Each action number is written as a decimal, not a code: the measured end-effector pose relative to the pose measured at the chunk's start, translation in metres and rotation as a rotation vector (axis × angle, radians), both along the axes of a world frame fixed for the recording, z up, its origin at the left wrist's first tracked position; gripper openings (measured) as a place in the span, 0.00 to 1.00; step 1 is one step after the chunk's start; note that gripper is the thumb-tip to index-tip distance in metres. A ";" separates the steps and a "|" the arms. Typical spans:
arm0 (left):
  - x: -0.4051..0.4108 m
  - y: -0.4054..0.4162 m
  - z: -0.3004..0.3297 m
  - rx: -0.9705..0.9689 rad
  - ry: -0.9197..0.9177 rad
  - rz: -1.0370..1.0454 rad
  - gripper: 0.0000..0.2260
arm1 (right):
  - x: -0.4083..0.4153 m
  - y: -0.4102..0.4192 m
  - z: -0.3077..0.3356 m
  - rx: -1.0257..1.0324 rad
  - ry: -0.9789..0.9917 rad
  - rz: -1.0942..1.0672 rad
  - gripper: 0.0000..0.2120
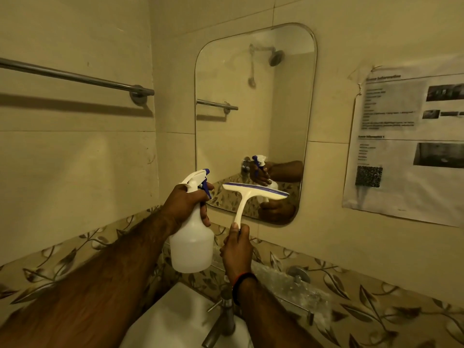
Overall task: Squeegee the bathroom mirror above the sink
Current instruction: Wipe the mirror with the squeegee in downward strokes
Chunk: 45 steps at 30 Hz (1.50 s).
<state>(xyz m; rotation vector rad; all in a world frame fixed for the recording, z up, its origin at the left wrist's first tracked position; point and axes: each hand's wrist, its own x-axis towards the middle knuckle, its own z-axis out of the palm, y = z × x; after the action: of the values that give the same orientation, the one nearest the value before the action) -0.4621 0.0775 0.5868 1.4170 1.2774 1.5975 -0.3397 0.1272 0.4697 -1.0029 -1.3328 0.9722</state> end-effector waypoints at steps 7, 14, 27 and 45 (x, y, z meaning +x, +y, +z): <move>0.000 0.002 -0.004 -0.017 0.005 -0.002 0.13 | -0.002 -0.009 -0.024 -0.094 0.036 0.014 0.13; 0.007 -0.002 -0.008 -0.036 -0.015 0.006 0.13 | 0.001 -0.018 -0.041 -0.128 0.035 0.024 0.12; 0.009 -0.004 -0.020 -0.044 -0.024 0.006 0.13 | 0.001 -0.026 -0.058 -0.227 0.055 -0.008 0.12; 0.017 -0.007 -0.033 -0.056 -0.049 -0.019 0.13 | 0.013 -0.044 -0.075 -0.205 0.035 0.047 0.07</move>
<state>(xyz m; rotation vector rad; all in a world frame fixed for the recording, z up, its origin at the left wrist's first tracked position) -0.4450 0.0707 0.5542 1.3438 1.2669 1.5626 -0.3268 0.0832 0.3948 -1.1071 -1.2507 1.1750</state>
